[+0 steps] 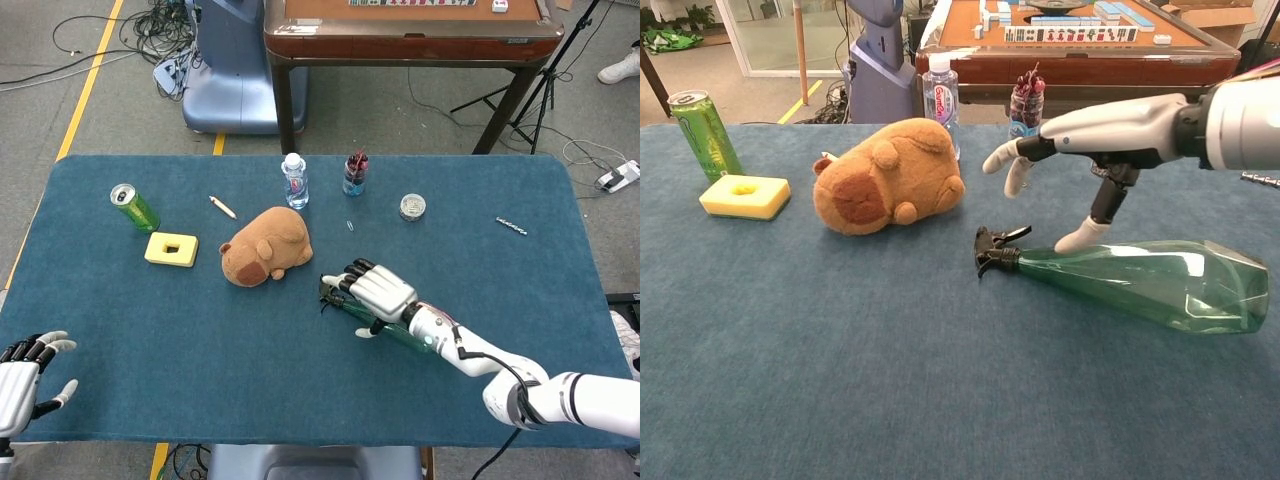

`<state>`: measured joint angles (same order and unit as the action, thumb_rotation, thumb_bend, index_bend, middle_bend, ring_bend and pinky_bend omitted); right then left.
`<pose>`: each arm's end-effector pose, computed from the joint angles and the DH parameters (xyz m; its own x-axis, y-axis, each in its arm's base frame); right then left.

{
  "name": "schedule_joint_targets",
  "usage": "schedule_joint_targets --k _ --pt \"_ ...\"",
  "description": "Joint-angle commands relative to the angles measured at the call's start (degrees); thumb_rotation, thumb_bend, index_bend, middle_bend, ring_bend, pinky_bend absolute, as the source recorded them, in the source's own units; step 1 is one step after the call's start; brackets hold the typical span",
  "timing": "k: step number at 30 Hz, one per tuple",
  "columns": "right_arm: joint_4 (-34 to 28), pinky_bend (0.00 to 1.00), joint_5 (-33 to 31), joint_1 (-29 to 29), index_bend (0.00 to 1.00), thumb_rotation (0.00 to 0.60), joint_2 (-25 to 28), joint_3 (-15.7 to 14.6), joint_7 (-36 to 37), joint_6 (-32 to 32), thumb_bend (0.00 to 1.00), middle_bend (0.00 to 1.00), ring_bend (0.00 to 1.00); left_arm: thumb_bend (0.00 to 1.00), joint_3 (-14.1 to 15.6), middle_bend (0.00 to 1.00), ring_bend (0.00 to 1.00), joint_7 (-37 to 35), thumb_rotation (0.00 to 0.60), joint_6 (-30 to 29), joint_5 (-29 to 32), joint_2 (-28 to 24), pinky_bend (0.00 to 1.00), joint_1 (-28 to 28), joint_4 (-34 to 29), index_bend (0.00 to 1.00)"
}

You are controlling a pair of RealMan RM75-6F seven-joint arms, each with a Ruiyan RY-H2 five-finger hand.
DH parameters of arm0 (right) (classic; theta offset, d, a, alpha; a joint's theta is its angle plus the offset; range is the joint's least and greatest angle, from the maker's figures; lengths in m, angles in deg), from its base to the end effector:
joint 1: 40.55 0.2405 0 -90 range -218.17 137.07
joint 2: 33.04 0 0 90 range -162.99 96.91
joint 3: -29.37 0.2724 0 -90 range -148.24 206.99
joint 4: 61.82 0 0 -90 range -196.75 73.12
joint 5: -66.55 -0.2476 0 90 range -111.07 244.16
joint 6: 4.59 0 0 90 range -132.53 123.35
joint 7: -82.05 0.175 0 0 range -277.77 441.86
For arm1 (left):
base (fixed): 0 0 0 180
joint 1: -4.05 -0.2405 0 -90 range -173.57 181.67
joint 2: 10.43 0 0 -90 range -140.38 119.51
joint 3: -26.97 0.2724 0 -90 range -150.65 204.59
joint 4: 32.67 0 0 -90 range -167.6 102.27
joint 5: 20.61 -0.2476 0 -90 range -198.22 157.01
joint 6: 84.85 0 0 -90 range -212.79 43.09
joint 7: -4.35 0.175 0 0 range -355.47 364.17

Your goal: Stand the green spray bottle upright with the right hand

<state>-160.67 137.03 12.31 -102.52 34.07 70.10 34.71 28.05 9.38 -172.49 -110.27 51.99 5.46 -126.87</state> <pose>-0.1125 -0.3732 -0.0224 0.6371 -0.3690 0.6767 -0.7023 -0.6397 0.3124 -0.3407 0.1785 0.1303 0.4761 0.0487 0.8780 0.8794 -0.0196 -0.4757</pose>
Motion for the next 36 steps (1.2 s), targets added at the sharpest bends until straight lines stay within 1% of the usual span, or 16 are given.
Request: schedule_joint_targets --k 1,6,11,17,22,27,32,36 --pt "-5.09 0.09 -3.53 -2.7 0.02 0.464 2.96 -3.07 -6.73 3.9 0.02 0.15 0.07 0.26 0.07 0.25 0.21 -0.19 0.6 0.03 -0.07 -0.02 0.23 -0.03 0.11 0.35" --pt "-6.79 0.08 -6.26 -5.19 0.0 0.465 3.58 -6.07 -13.2 7.9 0.01 0.12 0.05 0.26 0.2 0.25 0.21 -0.71 0.6 0.16 -0.12 -0.05 0.23 -0.08 0.29 0.35" --pt "-7.38 0.08 -8.36 -6.79 0.0 0.467 3.0 -7.74 -16.29 9.83 0.0 0.11 0.04 0.26 0.33 0.25 0.21 -0.88 0.6 0.25 -0.46 0.02 0.23 -0.02 0.3 0.35" --pt "-5.87 0.08 -9.31 -7.82 0.0 0.469 1.64 -9.03 -19.29 10.82 0.0 0.1 0.04 0.26 0.41 0.25 0.21 -1.14 0.6 -0.11 -0.52 -0.19 0.23 -0.31 0.24 0.35" --pt "-3.98 0.08 -11.31 -7.5 0.0 0.47 0.64 -9.03 -20.99 10.19 0.0 0.1 0.04 0.26 0.54 0.25 0.21 -1.43 0.6 -0.36 -0.55 -0.35 0.23 -0.58 0.29 0.35" --pt "0.22 0.08 -14.5 -6.55 0.0 0.469 -1.01 -8.51 -23.11 9.46 0.0 0.1 0.04 0.26 0.47 0.25 0.21 -1.75 0.6 -0.54 -0.55 -0.4 0.23 -0.68 0.42 0.35" --pt "5.39 0.08 -18.53 -5.33 0.0 0.471 -3.16 -6.78 -23.86 8.86 0.0 0.1 0.04 0.26 0.37 0.25 0.21 -1.92 0.6 -0.51 -0.45 -0.36 0.23 -0.68 0.62 0.35" --pt "8.16 0.08 -19.86 -4.16 0.0 0.471 -4.11 -5.51 -23.85 7.94 0.0 0.1 0.04 0.26 0.31 0.25 0.21 -1.89 0.6 -0.33 -0.34 -0.34 0.23 -0.61 0.67 0.35"
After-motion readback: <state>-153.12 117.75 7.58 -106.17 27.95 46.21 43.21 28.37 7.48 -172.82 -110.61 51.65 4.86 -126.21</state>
